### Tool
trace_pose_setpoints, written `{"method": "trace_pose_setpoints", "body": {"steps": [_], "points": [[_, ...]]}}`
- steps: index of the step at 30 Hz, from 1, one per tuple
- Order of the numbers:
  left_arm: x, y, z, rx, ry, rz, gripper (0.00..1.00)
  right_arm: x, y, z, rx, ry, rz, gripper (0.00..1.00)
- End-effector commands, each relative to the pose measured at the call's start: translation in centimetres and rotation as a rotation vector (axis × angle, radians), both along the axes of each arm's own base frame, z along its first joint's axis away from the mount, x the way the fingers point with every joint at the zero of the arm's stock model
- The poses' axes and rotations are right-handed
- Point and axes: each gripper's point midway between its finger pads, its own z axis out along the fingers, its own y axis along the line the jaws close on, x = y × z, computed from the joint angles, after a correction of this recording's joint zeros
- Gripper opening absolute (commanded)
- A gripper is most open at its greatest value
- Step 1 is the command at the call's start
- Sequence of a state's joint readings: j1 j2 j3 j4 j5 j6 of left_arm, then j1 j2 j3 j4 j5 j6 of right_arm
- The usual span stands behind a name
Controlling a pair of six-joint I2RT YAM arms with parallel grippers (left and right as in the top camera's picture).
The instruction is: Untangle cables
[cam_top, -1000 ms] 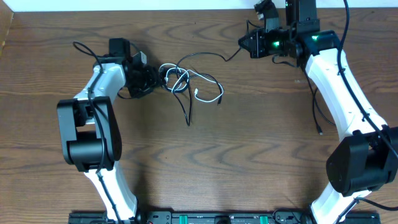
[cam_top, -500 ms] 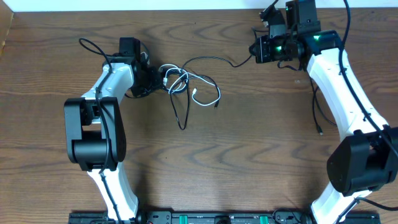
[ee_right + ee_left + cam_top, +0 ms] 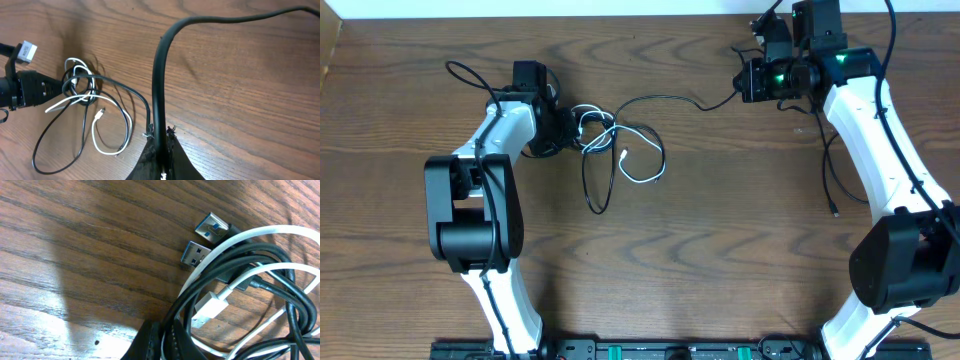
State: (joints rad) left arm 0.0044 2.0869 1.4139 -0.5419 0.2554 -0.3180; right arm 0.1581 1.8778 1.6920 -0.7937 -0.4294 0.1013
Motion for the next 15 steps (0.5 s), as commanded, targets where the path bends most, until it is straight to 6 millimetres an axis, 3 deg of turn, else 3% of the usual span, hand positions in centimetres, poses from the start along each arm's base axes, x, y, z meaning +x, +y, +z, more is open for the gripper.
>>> {"method": "trace_pose_setpoints", "body": {"steps": [1,3,15], "points": [[-0.5,0.6,-1.4,0.031,0.035,0.011,0.13,-0.3,-0.1,0.9,0.013,-0.015,0.006,0.01],[-0.5,0.5,-1.5,0.031,0.036,0.01,0.23,-0.3,0.0,1.0,0.019,-0.014,0.012,0.01],[-0.4,-0.5,-2.0,0.031,0.034,-0.013,0.33,-0.8,0.9,1.0,0.027,-0.007,0.032,0.01]]}}
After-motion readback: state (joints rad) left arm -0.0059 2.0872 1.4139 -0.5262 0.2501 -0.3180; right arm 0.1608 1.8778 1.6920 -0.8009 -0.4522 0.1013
